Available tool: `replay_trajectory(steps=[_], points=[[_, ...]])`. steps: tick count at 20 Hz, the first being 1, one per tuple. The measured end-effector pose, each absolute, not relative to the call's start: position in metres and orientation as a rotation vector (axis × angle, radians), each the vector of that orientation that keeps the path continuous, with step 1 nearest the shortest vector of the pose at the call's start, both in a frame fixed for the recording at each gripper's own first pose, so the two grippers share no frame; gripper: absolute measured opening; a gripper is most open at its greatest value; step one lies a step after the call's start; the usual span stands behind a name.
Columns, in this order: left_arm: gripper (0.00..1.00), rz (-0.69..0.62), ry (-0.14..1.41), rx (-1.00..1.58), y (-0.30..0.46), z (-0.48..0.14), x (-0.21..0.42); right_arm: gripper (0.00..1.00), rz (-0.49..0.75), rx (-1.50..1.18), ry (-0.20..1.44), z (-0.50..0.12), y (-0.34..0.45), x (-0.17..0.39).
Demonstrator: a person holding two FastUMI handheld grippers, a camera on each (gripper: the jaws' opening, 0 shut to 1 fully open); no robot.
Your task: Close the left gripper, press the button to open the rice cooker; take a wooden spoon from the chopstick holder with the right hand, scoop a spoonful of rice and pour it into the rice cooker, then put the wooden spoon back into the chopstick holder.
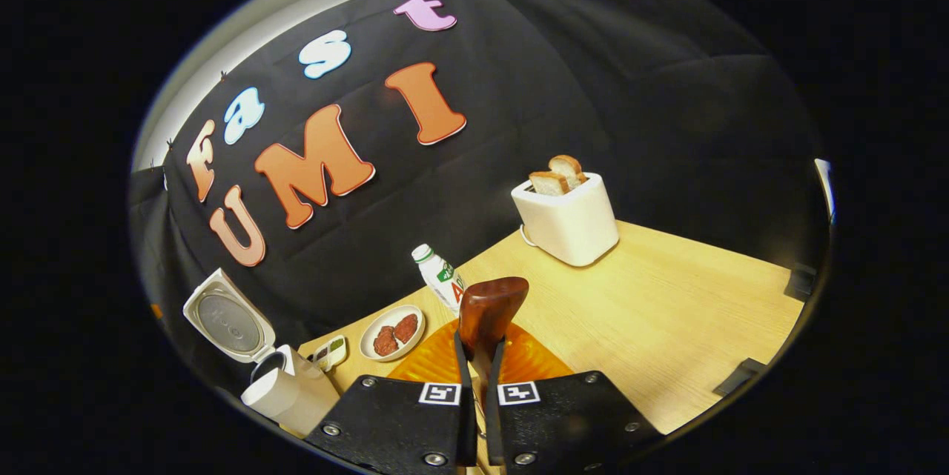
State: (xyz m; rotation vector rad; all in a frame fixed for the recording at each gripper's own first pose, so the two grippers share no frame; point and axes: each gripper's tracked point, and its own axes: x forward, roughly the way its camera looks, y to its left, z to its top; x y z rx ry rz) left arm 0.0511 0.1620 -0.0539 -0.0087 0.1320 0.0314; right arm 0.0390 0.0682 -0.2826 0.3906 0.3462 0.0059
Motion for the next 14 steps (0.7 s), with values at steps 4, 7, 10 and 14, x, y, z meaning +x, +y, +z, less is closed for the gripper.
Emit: replay_trajectory(steps=[4,7,10,14], points=[[1.00,0.033,0.144,-0.006,0.159,-0.059,0.052,0.04,0.011,0.393,0.365,-0.300,0.070,0.042],[1.00,0.036,0.156,-0.018,0.159,-0.065,0.053,0.04,-0.007,0.397,0.386,-0.316,0.064,0.043],[1.00,0.043,0.165,-0.013,0.161,-0.067,0.054,0.10,-0.025,0.422,0.385,-0.320,0.059,0.039],[1.00,0.058,0.172,-0.004,0.163,-0.062,0.059,0.24,-0.066,0.413,0.408,-0.321,0.052,0.037]])
